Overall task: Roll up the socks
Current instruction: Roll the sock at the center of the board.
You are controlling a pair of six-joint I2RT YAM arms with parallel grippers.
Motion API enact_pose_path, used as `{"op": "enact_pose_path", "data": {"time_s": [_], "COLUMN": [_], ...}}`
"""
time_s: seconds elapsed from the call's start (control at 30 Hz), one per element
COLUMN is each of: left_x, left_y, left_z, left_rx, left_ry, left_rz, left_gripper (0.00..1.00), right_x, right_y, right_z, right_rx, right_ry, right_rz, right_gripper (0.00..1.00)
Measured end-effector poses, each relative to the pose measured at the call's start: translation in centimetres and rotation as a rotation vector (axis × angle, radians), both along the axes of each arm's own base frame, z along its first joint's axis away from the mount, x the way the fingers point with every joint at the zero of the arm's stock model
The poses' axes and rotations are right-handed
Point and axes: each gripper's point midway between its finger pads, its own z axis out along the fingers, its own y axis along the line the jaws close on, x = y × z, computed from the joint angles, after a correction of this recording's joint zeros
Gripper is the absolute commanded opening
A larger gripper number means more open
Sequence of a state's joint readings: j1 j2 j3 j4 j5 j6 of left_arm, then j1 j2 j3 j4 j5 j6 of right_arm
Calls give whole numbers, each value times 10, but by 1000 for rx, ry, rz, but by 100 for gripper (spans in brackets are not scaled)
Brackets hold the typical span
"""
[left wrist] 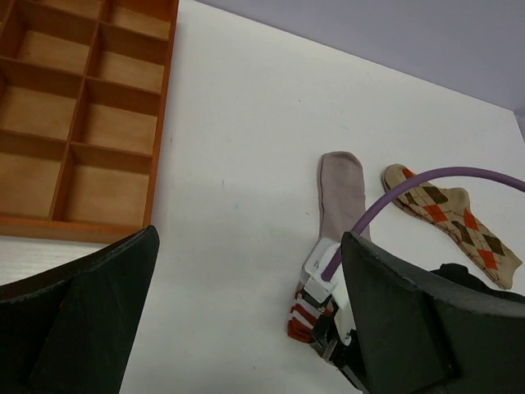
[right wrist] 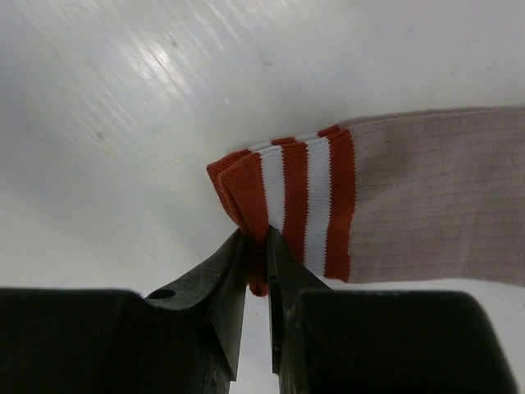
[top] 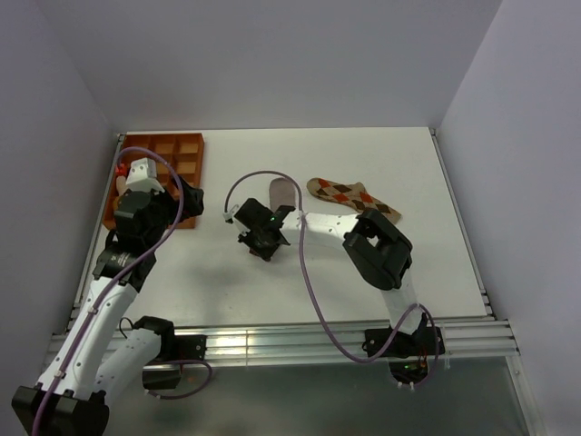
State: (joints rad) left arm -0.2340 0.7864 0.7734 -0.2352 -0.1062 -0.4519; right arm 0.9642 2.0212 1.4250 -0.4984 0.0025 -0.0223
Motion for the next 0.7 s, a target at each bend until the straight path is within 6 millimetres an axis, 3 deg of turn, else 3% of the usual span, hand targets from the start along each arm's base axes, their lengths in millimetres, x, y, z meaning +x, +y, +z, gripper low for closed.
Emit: {"op": "enact_pose_path", "data": {"time_s": [0.3,0.6,0.7], "left_x": [-6,-30,-38], "left_y": [-14,-43,-55], "left_z": [-25,-101,-118], "left_rx": [-135,-301,-346], "left_ry": [86,293,342], "left_rz": [-13,-69,-92], "left_gripper": [100,99,94], "right_x": [-13,-10,-10], "right_y": [20,17,17], "right_z": [1,1,1], "right_rx": [114,222,249], "right_ry": [163,356,418], "right_rz": [-14,-77,-91], "right_gripper": [18,20,21]}}
